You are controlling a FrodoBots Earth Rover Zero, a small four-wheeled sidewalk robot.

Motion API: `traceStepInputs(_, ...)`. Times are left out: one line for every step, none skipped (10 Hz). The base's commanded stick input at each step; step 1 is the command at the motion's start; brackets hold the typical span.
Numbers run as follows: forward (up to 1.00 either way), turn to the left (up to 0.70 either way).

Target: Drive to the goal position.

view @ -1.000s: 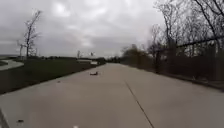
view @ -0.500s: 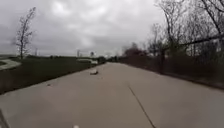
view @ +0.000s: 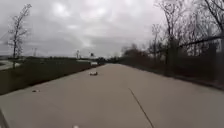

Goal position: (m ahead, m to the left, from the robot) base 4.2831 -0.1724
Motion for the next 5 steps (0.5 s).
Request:
traceStepInputs(1.0, 0.0)
traceStepInputs(1.0, 0.0)
traceStepInputs(1.0, 0.0)
traceStepInputs(1.0, 0.0)
traceStepInputs(1.0, 0.0)
